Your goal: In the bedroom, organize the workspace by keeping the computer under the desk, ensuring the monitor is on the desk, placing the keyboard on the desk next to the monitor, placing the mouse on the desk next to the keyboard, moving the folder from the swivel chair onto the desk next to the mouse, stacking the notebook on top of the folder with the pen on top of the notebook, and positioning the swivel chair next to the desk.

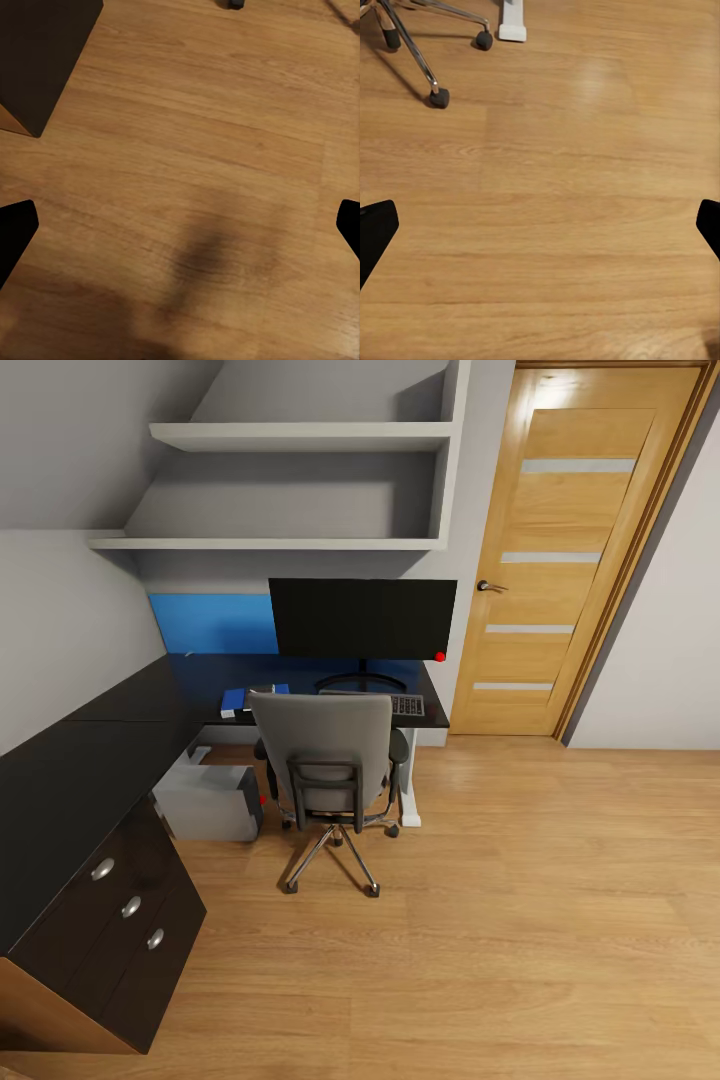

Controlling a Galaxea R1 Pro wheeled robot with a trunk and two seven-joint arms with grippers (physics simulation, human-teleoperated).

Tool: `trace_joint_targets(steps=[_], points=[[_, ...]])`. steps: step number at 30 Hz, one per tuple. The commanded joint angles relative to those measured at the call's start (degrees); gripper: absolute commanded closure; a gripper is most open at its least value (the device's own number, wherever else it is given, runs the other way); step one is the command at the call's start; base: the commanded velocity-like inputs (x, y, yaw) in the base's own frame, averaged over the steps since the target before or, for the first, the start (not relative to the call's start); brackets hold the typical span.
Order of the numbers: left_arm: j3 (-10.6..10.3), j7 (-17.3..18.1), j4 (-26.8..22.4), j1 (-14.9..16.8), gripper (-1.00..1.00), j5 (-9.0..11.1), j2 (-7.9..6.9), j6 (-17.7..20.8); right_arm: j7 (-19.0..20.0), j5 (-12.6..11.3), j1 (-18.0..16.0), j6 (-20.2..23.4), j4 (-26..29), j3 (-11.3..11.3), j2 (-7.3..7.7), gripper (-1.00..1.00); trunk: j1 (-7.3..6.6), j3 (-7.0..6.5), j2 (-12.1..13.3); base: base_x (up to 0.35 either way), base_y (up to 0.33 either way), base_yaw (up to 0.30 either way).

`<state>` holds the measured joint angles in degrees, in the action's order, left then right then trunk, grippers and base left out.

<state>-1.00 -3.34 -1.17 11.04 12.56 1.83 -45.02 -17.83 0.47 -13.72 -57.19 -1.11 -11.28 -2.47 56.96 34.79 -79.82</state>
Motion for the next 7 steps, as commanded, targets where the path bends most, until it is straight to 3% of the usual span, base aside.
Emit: trace_joint_targets(steps=[1, 7], points=[[-0.14, -0.35, 0.03, 0.03, -1.00, -0.08, 0.01, -0.16, -0.54, 0.06, -0.07, -0.12, -0.12, -0.46, -0.01, -1.00, 0.00, 0.05, -0.03, 0.000, 0.000, 0.000], [-0.14, -0.35, 0.03, 0.03, -1.00, -0.08, 0.01, -0.16, -0.52, 0.06, -0.07, -0.12, -0.12, -0.45, -0.01, -1.00, 0.00, 0.05, -0.03, 0.000, 0.000, 0.000]])
